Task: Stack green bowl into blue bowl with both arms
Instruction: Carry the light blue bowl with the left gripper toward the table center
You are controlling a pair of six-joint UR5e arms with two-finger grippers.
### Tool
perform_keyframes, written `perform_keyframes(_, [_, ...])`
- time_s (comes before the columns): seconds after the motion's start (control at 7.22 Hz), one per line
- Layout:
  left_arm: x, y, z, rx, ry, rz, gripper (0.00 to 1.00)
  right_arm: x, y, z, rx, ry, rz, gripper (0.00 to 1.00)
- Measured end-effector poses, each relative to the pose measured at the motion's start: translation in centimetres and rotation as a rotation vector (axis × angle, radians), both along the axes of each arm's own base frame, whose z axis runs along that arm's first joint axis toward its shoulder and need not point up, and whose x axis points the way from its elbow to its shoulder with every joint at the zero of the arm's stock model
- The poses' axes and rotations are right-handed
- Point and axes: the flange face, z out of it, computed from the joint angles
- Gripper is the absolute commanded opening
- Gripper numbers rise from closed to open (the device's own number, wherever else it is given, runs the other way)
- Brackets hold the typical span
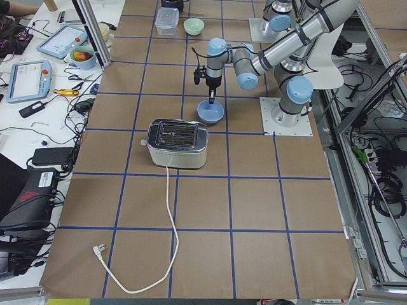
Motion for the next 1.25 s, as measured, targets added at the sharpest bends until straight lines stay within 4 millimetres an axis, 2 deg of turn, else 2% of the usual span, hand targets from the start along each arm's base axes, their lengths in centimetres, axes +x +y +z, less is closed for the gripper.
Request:
perform_keyframes(0.28, [-8.4, -6.1, 2.5, -0.016, 0.142, 0.191, 0.0, 0.0, 0.0, 0.0, 0.0, -0.001, 0.0, 1.0])
perform_keyframes(0.55, [-17.3, -10.6, 2.3, 0.002, 0.184, 0.263, 0.0, 0.0, 0.0, 0.0, 0.001, 0.0, 0.0, 1.0])
perform_keyframes(0.69, [-20.7, -12.3, 1.6, 0.002, 0.188, 0.283, 0.0, 0.0, 0.0, 0.0, 0.002, 0.001, -0.001, 1.0])
perform_keyframes(0.97, [-25.4, -15.2, 0.4, 0.0, 0.188, 0.31, 0.0, -0.2, 0.0, -0.1, 0.003, 0.003, -0.002, 1.0])
perform_keyframes(1.11, [-27.0, -16.4, 0.1, 0.012, 0.18, 0.314, 0.05, -0.2, 0.0, -0.1, 0.004, 0.004, -0.003, 1.0])
perform_keyframes(1.25, [-28.3, -16.8, -0.3, 0.03, 0.165, 0.315, 0.74, -0.2, 0.0, -0.1, 0.005, 0.004, -0.003, 1.0])
